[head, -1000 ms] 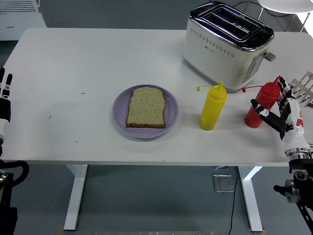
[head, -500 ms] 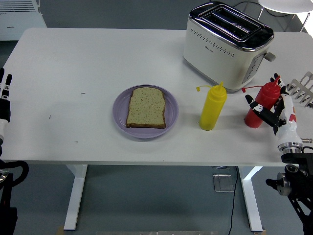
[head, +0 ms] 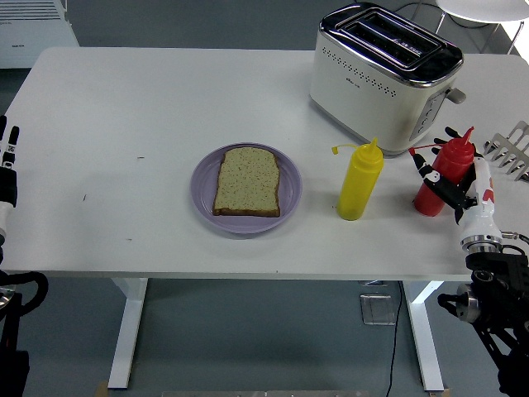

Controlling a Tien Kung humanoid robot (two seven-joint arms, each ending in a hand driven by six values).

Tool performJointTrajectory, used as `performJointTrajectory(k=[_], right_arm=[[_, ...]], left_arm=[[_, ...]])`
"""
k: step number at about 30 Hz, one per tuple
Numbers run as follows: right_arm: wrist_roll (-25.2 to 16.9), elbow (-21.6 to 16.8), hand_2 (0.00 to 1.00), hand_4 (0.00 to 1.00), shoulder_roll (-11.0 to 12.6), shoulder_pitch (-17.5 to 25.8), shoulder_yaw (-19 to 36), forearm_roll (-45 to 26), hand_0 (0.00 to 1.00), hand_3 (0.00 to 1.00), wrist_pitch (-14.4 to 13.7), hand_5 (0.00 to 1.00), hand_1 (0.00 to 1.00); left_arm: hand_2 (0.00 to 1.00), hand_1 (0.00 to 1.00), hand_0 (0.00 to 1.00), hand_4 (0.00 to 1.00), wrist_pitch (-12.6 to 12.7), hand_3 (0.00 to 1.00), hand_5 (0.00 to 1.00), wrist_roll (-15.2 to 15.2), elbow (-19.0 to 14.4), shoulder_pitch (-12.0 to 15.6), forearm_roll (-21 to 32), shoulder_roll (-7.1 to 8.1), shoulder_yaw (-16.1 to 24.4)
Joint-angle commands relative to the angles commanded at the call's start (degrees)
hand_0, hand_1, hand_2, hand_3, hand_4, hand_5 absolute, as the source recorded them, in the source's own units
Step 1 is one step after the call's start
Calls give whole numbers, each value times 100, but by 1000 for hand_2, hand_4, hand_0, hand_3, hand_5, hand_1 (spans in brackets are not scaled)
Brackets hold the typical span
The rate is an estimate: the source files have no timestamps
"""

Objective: Pick up the cup,pour liquid into bread,place the cup on the desk

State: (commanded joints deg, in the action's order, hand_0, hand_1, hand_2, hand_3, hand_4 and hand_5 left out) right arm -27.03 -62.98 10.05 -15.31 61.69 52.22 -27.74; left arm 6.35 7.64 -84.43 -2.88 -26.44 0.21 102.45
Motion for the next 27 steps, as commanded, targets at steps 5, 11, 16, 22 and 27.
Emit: performJointTrajectory(k=[5,11,16,22,27], right_arm=[[-107,123,462,757,-5,-106,-79,-273,324,583,-174,176,403],[-243,212,415,681,-18,-188,-155,-538,209,505,-189,141,330],[-378,161,415,681,-26,-196,-227,-762,209,505,-234,141,330],[-462,90,382,617,-28,-190,-253,-999,157,485,-235,129,285],[-496,24,367,594,-20,-168,-252,-1074,128,484,-230,137,264]], left_arm=[[731,741,808,487,-1,720,998,-1,1,3,0,-3,-1],[732,742,807,488,-1,719,998,-1,4,-2,0,-4,1],[732,742,807,488,-1,719,998,2,4,-2,2,-2,12],[731,742,808,487,-2,720,998,2,3,2,2,-3,4],[731,742,808,488,-2,719,998,2,4,9,2,-4,-8]])
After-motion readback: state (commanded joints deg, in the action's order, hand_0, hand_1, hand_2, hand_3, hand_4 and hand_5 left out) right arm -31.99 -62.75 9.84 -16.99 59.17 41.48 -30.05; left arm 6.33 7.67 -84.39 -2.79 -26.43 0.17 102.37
